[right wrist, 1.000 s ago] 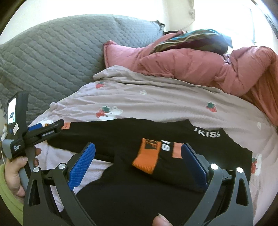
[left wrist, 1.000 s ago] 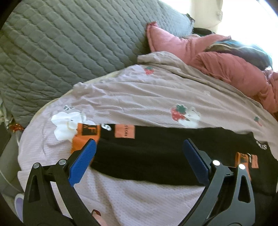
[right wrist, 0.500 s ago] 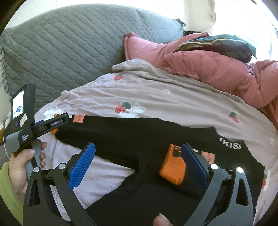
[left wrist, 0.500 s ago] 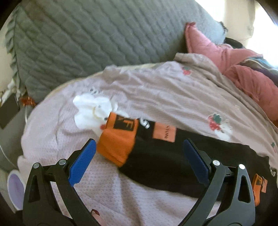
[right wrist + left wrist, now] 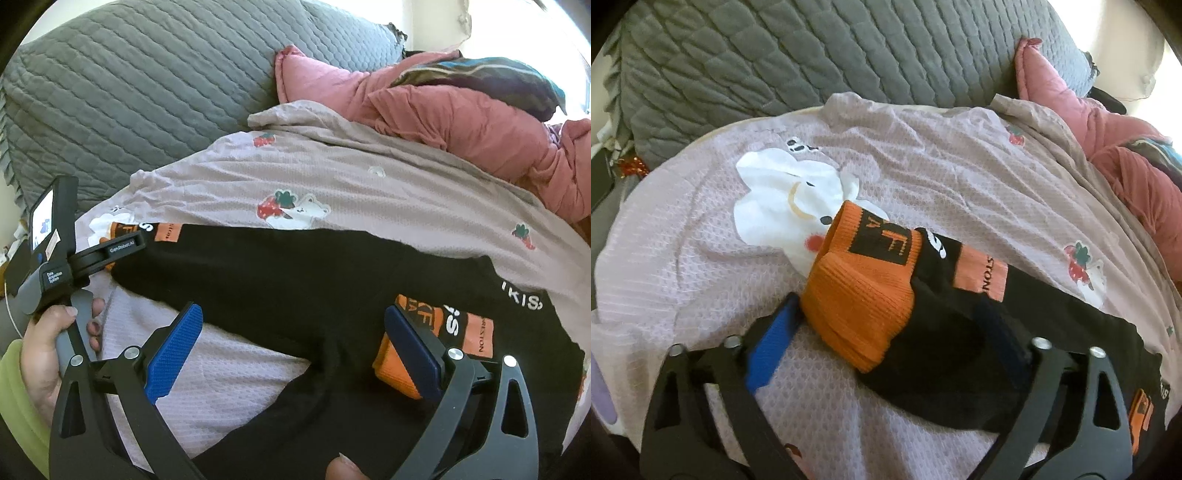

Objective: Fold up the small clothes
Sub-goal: 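Close the left tool on the other orange cuff, then lift the cuff with the left tool and fold the sleeve across the shirt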

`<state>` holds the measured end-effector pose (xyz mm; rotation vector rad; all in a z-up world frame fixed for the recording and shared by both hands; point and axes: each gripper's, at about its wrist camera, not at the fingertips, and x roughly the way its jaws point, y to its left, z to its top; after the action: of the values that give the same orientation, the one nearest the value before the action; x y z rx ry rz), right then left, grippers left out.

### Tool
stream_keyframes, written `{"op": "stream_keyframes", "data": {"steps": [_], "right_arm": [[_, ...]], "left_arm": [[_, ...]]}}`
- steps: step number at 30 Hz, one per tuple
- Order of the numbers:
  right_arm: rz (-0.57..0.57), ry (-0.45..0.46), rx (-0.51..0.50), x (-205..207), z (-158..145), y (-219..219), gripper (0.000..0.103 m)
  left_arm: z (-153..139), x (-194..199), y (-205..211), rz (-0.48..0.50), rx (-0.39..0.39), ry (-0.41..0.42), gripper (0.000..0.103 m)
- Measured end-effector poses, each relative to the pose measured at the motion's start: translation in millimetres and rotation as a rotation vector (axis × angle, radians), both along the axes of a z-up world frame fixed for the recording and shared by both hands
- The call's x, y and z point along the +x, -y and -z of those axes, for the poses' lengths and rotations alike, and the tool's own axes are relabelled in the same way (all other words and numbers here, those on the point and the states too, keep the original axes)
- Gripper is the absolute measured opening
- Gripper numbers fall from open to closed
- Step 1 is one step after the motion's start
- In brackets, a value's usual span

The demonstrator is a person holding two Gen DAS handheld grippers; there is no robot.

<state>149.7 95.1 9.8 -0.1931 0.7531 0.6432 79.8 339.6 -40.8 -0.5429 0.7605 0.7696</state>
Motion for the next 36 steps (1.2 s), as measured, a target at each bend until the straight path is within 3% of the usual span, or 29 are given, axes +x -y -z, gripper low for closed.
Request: {"op": "stream_keyframes", "data": {"steps": [1, 3, 7, 10, 16, 24, 27, 36], "right_arm": [[0.006, -0.006, 0.004, 1.0, 1.6, 1.6, 0.098], [0.014, -0.014, 0.016, 2.3, 3.3, 5.0, 0.098], [0.031, -0.025, 0.031, 2.4, 5.9, 12.4, 0.098], [0.047, -0.033, 0.038, 2.2, 6.9, 19.3, 0.098], [0.102, -0.044, 0.070, 2.8, 6.1, 45.8, 0.098], [0.210, -0.044, 0.121, 0.7, -1.9, 99.7, 0.098], [0.253, -0.041, 0.144, 0.2, -6.0, 123.2, 0.098], [0.369, -0.038, 0.183, -4.1, -8.8, 190.9, 0.098]], "left_arm": [[-1.0, 1.6, 0.0, 0.003, 0.012, -0.002, 0.074], [-1.4, 3.9, 0.7, 0.019, 0.019, -0.001, 0.046], [-3.4, 4.3, 2.3, 0.052, -0.001, 0.029, 0.018], [-9.5, 3.2, 5.8, 0.078, -0.008, 0.070, 0.015], [-37.6, -4.4, 20.0, 0.165, 0.001, 0.242, 0.014], [-78.8, -4.0, 66.0, 0.324, 0.071, 0.391, 0.014], [-88.8, -5.4, 83.7, 0.380, 0.055, 0.440, 0.014], [-98.4, 4.5, 137.0, 0.527, 0.035, 0.452, 0.014]]}}
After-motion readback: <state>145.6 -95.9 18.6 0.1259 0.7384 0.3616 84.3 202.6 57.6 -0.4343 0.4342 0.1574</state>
